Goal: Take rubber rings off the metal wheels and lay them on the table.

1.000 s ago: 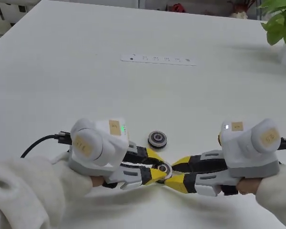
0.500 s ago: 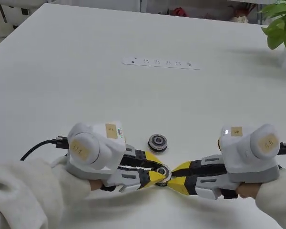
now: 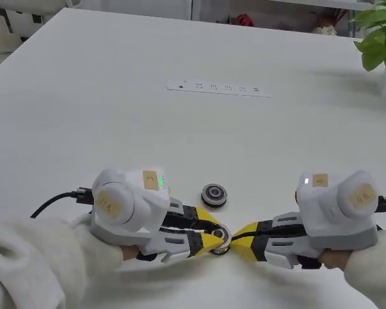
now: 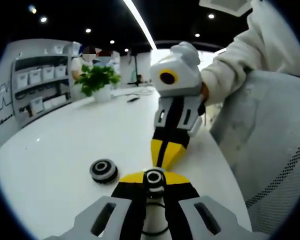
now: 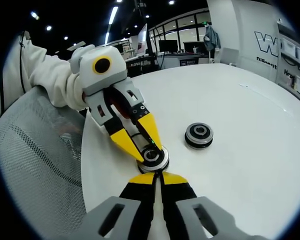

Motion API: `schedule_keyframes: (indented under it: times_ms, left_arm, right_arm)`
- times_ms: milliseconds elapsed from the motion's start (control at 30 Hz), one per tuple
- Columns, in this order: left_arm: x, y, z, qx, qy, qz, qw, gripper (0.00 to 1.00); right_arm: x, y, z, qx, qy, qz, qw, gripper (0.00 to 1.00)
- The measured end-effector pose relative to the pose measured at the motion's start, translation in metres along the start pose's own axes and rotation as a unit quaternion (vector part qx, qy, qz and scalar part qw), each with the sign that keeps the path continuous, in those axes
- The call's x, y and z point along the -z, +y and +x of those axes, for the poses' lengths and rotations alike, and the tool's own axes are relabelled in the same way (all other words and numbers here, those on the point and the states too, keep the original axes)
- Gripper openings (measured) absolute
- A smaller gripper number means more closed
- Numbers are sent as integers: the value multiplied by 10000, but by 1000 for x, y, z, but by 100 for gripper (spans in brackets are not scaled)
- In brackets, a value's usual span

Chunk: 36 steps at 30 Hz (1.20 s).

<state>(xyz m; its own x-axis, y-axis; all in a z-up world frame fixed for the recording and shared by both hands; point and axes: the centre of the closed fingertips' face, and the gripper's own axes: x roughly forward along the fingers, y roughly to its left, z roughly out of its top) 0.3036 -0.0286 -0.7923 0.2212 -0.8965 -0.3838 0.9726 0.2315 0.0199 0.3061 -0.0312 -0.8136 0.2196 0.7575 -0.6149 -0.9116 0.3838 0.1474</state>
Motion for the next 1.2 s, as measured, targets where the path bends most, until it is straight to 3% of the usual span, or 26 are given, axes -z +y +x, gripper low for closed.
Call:
schedule_keyframes:
  times_ms: [100,267,633,767,967,1033,1200]
  left_arm:
    - [0,0,0,-15,-23,-5,10000,13]
    - [0,0,0,-25,-58,-19,10000,13]
    - [0,-1,-1,-43,-163,-15,9999,13]
    - [0,-1,-1,-49,-190,-58,9998,13]
    - [0,0,-1,-63,-204,-95,9997,13]
    - [0,0,-1,-71,-198,-86,9997,13]
    - [0,0,-1,-76,-196,-82,9997,13]
  right_arm:
    - [0,0,0,19,39,-193,9998,1]
    - [1,0,0,22,77,-119,9999,0]
    - [2,-5,-2,26,21,892,9960,0]
    - [2,-5,-4,-13,-43,1263,9920,0]
    - [0,-7,-6,-20,-147,1536,9880,0]
    - [-4,-7,-8,-80,-275,1825,9828,0]
    - [-5,-8,-9,-119,-346,2004,9790,0]
